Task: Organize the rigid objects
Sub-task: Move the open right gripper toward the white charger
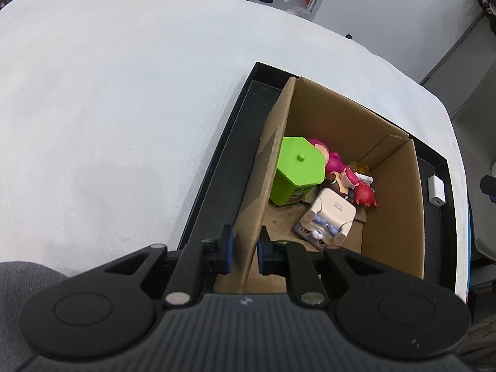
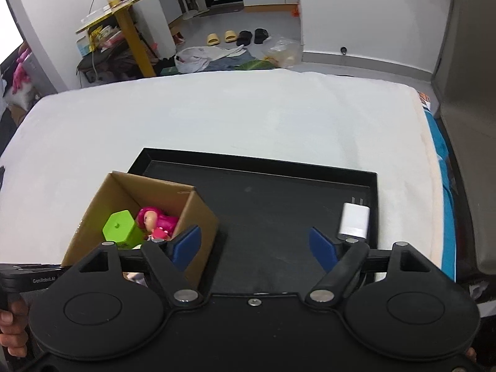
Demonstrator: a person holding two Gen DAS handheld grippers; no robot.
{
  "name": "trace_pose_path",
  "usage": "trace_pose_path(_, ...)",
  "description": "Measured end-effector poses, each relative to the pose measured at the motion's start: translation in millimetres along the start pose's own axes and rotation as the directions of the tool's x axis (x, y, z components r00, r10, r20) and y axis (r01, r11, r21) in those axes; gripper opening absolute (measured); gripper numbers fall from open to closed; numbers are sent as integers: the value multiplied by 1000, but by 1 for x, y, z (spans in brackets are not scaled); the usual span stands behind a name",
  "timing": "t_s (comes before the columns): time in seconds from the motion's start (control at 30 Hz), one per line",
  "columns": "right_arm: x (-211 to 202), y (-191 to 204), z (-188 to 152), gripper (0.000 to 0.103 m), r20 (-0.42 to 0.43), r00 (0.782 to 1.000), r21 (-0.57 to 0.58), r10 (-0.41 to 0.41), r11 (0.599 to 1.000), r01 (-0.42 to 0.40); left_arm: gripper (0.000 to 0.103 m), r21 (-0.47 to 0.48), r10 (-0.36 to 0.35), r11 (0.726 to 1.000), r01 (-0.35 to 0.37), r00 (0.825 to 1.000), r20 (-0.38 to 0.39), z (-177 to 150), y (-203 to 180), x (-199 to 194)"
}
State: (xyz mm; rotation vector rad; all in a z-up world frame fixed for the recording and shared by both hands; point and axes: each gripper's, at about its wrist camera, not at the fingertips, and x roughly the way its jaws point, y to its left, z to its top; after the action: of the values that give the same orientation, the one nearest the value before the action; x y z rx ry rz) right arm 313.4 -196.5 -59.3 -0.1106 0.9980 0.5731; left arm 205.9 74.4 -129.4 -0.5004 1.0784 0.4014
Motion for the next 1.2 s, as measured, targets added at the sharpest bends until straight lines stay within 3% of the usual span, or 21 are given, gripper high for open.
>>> trace_pose_path(0.47, 14, -58, -7, 75, 5, 1000, 145, 24, 989, -24, 14, 6, 17, 1000, -17, 1000, 4, 0, -6, 1)
trace_pose_path(0.77, 57, -89, -10, 59, -13, 998, 280, 60, 958, -54, 14, 13, 7, 1000, -7, 1000, -7, -1, -6, 1)
trace_pose_path(0.97, 80, -93, -9, 59, -44, 999, 281, -22, 959, 34, 14, 0, -6, 1000, 6, 1000, -10, -2, -3, 2)
trace_pose_path(1.2, 102, -79, -2, 59, -69, 988, 165, -137, 975, 146, 14, 9, -11, 1000, 11, 1000, -11, -2, -1, 1)
